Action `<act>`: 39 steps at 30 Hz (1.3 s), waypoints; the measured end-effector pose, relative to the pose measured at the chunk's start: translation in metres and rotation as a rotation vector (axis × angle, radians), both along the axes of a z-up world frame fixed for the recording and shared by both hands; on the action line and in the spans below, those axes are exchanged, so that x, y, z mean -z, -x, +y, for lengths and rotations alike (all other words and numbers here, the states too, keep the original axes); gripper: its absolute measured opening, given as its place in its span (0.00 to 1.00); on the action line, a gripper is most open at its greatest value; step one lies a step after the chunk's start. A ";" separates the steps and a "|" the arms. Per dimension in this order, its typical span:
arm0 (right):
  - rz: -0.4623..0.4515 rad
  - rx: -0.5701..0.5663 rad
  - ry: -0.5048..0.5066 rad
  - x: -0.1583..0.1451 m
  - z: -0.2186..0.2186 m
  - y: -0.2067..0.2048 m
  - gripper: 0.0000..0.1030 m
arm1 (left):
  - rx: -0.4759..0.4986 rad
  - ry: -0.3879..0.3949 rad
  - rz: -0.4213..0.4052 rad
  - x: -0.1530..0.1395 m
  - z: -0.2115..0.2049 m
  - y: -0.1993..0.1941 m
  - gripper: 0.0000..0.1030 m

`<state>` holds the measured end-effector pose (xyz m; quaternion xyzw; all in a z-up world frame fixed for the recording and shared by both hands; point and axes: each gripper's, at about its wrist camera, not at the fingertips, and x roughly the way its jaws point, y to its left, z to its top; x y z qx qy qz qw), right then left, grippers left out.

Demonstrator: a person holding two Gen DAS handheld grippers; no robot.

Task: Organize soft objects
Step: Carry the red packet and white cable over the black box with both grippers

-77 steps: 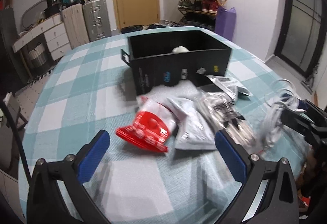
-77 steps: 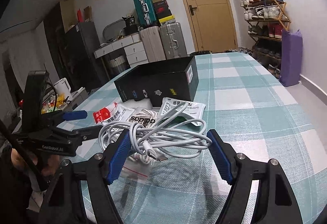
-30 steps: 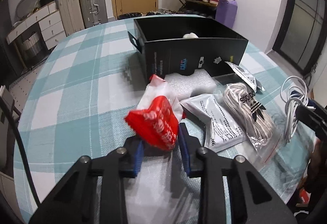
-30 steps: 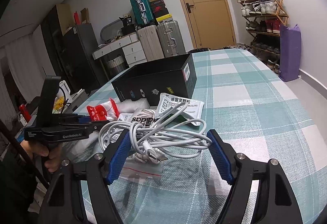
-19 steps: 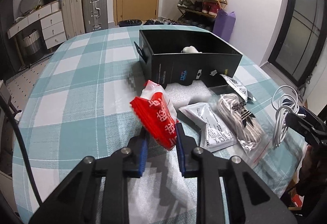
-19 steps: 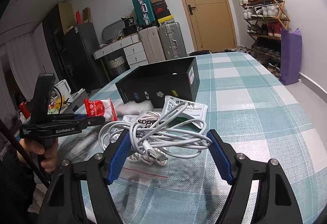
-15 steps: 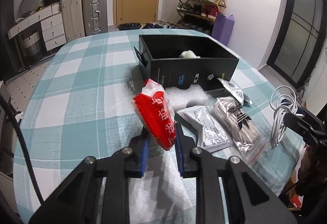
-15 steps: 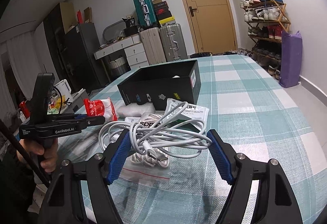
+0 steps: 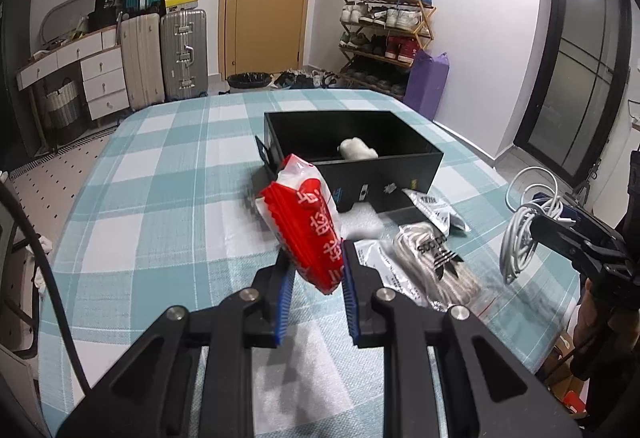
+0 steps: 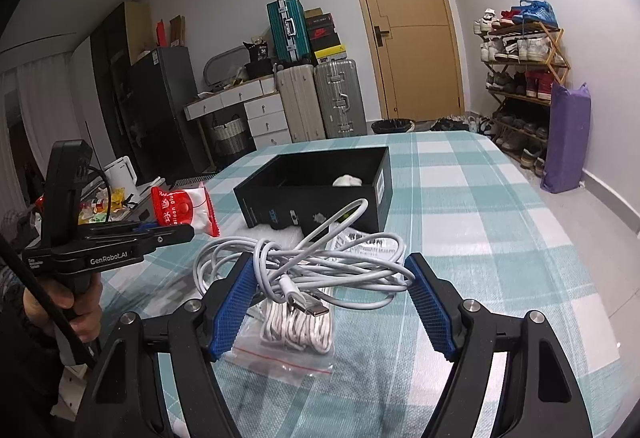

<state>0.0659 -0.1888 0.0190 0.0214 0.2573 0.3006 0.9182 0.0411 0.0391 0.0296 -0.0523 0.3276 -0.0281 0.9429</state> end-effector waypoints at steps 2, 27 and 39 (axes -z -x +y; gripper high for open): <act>-0.001 0.004 -0.007 -0.003 0.000 -0.003 0.74 | 0.000 0.000 -0.009 -0.004 0.000 0.000 0.20; -0.048 -0.024 0.040 -0.056 0.028 -0.051 0.74 | 0.050 -0.023 -0.107 -0.049 -0.014 -0.025 0.20; -0.058 -0.021 0.060 -0.074 0.037 -0.089 0.74 | 0.067 -0.040 -0.112 -0.057 -0.020 -0.061 0.20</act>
